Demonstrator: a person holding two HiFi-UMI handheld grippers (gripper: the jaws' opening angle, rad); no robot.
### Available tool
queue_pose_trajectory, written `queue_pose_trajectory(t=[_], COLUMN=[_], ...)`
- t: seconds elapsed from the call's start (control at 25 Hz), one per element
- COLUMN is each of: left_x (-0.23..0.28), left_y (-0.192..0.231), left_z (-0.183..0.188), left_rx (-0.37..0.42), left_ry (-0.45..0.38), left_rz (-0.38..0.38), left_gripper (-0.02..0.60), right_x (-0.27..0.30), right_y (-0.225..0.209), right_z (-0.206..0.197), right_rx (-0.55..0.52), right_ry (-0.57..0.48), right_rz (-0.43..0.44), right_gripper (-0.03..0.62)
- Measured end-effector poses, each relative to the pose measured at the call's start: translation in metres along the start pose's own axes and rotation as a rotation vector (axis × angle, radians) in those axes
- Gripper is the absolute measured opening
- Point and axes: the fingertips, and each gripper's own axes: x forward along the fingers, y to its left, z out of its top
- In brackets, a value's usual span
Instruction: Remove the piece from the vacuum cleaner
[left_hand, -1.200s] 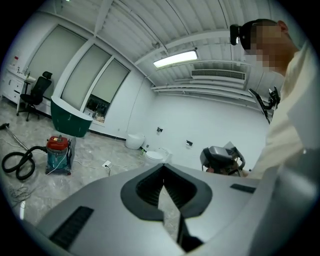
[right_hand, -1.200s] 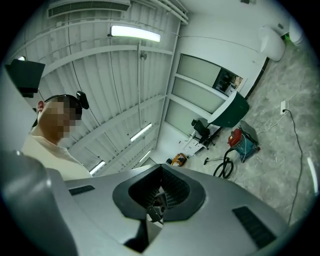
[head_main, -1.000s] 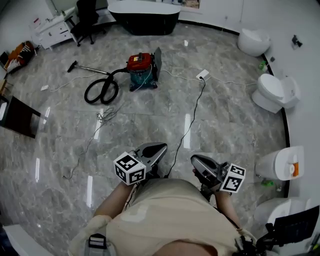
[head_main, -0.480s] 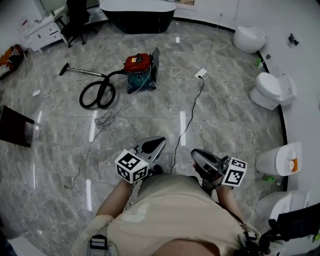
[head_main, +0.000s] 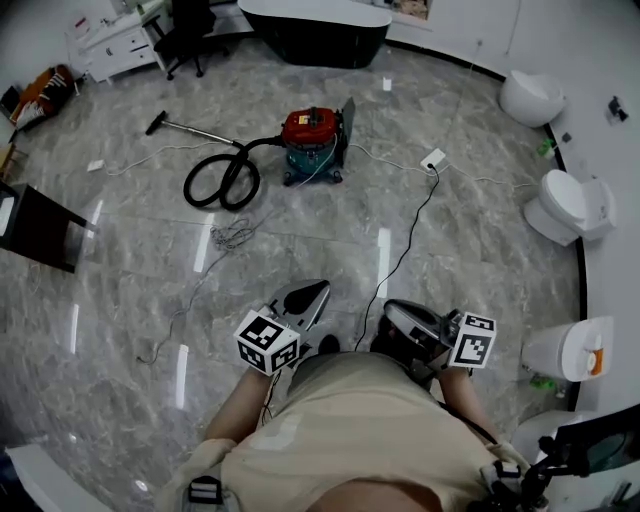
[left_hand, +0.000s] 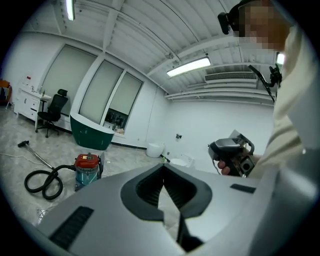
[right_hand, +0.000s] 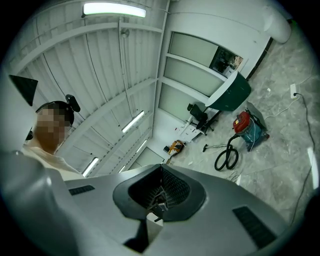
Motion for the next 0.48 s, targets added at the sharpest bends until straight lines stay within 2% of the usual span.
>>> queue_pose_trajectory(t=[0.28,0.48], left_x=[0.006,0.050], left_y=[0.005,0.004], left_z=[0.008,0.019], left_rx=[-0.014,-0.019], left_ry=[0.003,0.024], left_rz=[0.043,0.063], left_gripper=[0.003,0.003], right_x=[0.013,0.004], right_y=[-0.020,-0.045], right_z=[0.019,0.059], right_rx=[0.077,0.081], right_ry=[0.021,0.030], right_rz=[0.069,0.116], right_gripper=[0.002,0.002])
